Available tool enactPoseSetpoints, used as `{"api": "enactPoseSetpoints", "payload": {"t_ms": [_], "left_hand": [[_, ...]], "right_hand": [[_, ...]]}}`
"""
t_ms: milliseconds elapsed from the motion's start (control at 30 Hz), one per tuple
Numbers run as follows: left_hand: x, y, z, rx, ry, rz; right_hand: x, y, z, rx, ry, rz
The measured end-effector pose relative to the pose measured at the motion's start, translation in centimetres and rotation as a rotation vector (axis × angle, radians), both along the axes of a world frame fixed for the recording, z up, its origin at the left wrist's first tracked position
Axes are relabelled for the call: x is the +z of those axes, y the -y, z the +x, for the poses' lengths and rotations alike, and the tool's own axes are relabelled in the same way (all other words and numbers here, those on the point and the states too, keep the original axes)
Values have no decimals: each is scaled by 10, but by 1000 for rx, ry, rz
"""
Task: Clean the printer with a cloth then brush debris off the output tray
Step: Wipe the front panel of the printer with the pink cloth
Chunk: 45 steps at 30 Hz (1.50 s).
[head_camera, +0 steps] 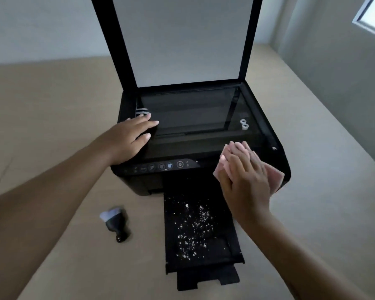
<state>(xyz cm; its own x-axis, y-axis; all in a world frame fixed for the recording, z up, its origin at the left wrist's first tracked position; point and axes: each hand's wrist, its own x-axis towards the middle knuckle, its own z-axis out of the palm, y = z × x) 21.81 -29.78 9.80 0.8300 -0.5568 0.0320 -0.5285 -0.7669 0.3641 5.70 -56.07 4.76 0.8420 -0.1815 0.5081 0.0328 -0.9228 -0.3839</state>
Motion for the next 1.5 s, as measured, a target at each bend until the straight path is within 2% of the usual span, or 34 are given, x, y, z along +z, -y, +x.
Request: {"api": "enactPoseSetpoints", "payload": {"t_ms": [67,200,300,467,567,667,733,900,967,1033,1100,1167,1267,1367,1500], "left_hand": [[0,-6,8,-7,7,-5],[-6,-8,12,31,19,-121],[-7,-9,14,29,1,-163],[-5,-21,32,-78,-38,-137],[-5,-26,40,-113,-33,-132],[-11,-30,43,-121,10,-119],[-13,-32,44,-120,27,-115],[-15,-29,48,-134,70,-115],[-17,-29,50,-140,96,-120],[-18,-28,49,-130,101,-95],[-15,-24,46,-112,71,-10],[-7,-17,36,-110,9,86],[2,-9,7,-201,-90,143],[-1,-8,-9,-283,-5,272],[-3,-6,-7,-294,76,348]], "right_hand": [[-4,-37,1,84,-6,13],[-6,-82,11,41,11,67],[-4,-100,18,130,-21,-14],[2,-181,25,208,-25,-47],[-1,-194,31,326,-13,-116],[-2,-169,32,437,-10,-186],[1,-148,23,356,-15,-125],[-2,-69,-3,-132,43,68],[-5,-64,-2,-240,47,95],[-7,-82,1,-219,72,117],[-12,-90,-1,-111,41,135],[-12,-74,-6,-58,-13,65],[-11,-46,-10,-225,-14,121],[-9,-67,-5,-256,10,217],[-12,-102,-7,-150,-10,120]]}}
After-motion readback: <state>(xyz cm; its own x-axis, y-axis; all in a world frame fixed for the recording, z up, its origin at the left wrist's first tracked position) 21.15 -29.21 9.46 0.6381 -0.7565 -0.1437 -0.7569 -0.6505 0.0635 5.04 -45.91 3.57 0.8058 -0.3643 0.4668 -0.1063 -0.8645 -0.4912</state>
